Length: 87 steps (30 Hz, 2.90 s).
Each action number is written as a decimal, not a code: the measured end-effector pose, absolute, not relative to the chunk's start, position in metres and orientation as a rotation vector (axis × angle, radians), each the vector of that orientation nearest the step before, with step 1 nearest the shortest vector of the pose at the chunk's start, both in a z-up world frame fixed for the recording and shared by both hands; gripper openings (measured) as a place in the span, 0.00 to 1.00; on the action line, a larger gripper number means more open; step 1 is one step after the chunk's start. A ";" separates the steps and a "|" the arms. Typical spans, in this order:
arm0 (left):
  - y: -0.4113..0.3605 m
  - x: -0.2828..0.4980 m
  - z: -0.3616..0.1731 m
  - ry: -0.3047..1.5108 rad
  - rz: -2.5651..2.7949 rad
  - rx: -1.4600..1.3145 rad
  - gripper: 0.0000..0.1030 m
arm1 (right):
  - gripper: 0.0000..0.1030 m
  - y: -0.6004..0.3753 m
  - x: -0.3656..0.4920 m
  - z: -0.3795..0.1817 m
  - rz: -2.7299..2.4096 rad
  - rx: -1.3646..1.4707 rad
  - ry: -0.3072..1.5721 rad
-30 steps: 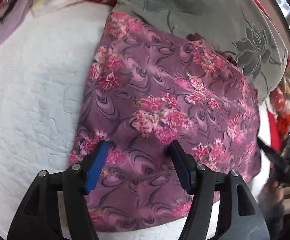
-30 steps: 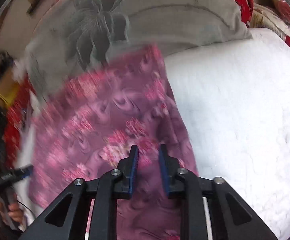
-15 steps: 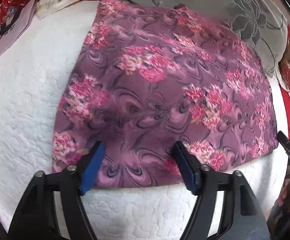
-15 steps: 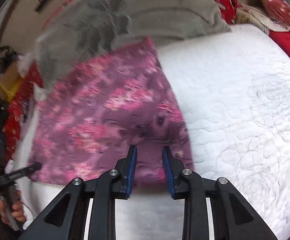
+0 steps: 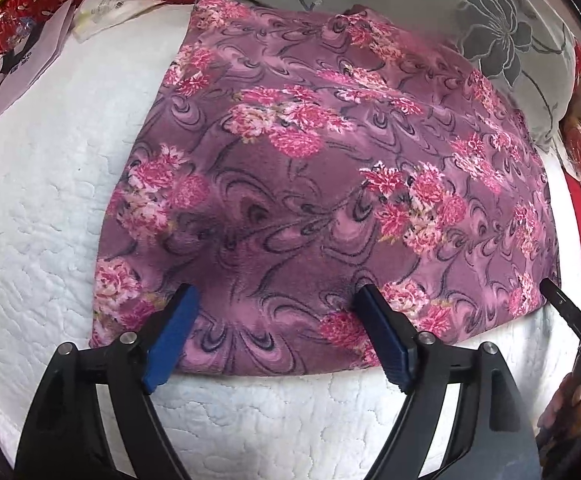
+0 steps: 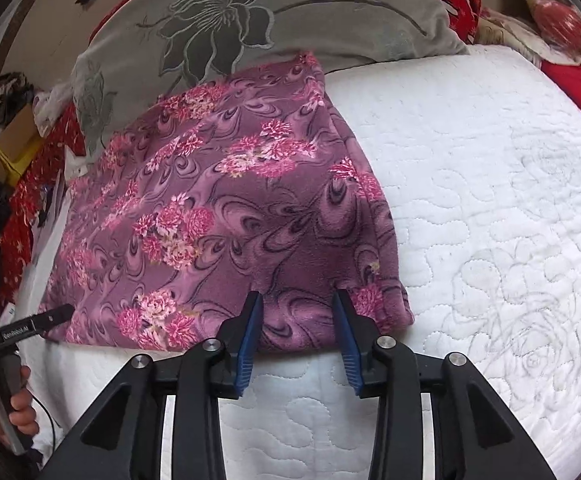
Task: Fold small clothes
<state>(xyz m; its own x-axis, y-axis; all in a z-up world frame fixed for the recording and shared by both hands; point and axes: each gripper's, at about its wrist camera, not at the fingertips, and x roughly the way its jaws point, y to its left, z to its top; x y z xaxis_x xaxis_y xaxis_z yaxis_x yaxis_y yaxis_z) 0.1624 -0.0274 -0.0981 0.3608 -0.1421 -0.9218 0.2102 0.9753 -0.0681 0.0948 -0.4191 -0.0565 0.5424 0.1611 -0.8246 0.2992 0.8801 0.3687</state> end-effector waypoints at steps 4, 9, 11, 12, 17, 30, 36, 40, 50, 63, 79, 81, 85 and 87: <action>-0.024 0.164 -0.099 1.186 -0.238 0.045 0.82 | 0.40 -0.417 0.098 -0.054 -0.088 0.502 1.018; -0.017 0.171 -0.087 1.174 -0.236 0.018 0.84 | 0.41 -0.416 0.103 -0.048 -0.101 0.496 1.028; -0.011 0.177 -0.074 1.109 -0.207 0.038 0.84 | 0.41 -0.419 0.104 -0.037 -0.101 0.496 0.974; -0.009 0.181 -0.069 1.090 -0.192 0.045 0.84 | 0.41 -0.422 0.105 -0.033 -0.105 0.496 0.955; 0.015 0.226 -0.064 1.104 -0.111 -0.028 0.84 | 0.41 -0.447 0.125 -0.023 -0.147 0.555 0.886; 0.009 0.277 -0.078 1.124 -0.090 -0.031 0.84 | 0.42 -0.486 0.221 -0.049 -0.187 0.690 0.944; -0.003 0.293 -0.085 1.103 -0.082 0.045 0.84 | 0.04 -0.493 0.235 -0.050 -0.192 0.639 0.899; 0.004 0.303 -0.086 1.137 -0.073 0.000 0.90 | 0.07 -0.491 0.236 -0.057 -0.208 0.619 0.927; -0.012 0.282 -0.095 1.129 -0.106 0.073 0.90 | 0.18 -0.450 0.214 -0.052 -0.145 0.536 0.905; 0.015 0.220 -0.095 1.216 -0.150 0.043 0.90 | 0.33 -0.424 0.160 -0.036 -0.180 0.605 0.911; 0.019 0.179 -0.107 1.194 -0.119 0.106 0.93 | 0.50 -0.379 0.108 -0.044 -0.174 0.560 0.999; 0.020 0.180 -0.108 1.192 -0.109 0.107 0.94 | 0.50 -0.373 0.110 -0.046 -0.172 0.517 1.009; 0.014 0.175 -0.106 1.191 -0.096 0.098 0.98 | 0.66 -0.362 0.115 -0.045 -0.166 0.467 1.038; 0.015 0.170 -0.109 1.189 -0.093 0.099 0.99 | 0.74 -0.350 0.119 -0.045 -0.163 0.390 1.067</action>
